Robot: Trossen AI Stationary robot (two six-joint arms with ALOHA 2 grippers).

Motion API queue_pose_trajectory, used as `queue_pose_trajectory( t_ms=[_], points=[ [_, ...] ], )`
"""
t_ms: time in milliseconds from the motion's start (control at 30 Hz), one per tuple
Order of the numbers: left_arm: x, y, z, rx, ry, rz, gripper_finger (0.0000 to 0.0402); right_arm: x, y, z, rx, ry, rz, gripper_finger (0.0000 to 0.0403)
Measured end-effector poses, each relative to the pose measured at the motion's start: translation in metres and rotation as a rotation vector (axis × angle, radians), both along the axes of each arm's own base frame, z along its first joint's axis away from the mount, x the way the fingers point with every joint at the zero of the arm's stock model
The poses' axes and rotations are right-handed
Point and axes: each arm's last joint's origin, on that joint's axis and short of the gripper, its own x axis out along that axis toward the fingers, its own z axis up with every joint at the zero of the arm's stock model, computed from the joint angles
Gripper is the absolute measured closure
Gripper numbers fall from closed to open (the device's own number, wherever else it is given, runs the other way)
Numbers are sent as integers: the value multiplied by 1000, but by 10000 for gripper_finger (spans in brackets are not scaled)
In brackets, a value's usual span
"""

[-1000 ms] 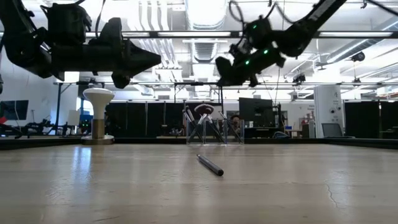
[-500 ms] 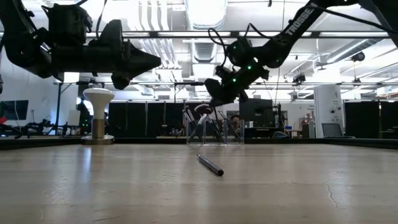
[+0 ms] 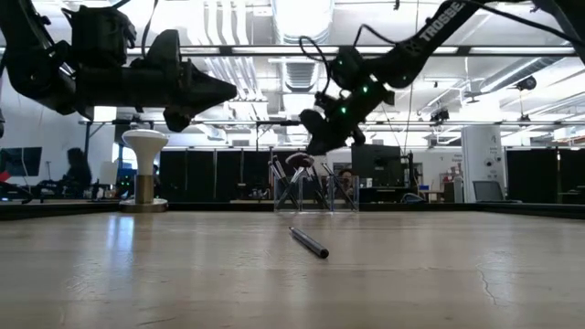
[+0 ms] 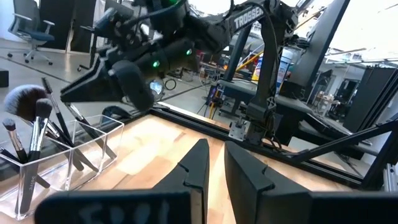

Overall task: Pick & Place Makeup Brushes
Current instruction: Put the black lash brush into the transparent organizer, then put the black liner brush into the transparent organizer

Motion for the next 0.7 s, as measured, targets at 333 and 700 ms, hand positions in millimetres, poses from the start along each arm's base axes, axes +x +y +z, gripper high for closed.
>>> queue_pose_trajectory(
  t_ms=[333, 700],
  points=[
    [-3, -1, -7, -19, 36, 0, 358, 1, 67, 29, 80, 96, 36, 336],
    [-14, -3, -15, -6, 22, -53, 398, 25, 231, 14, 372, 91, 28, 394]
  ],
)
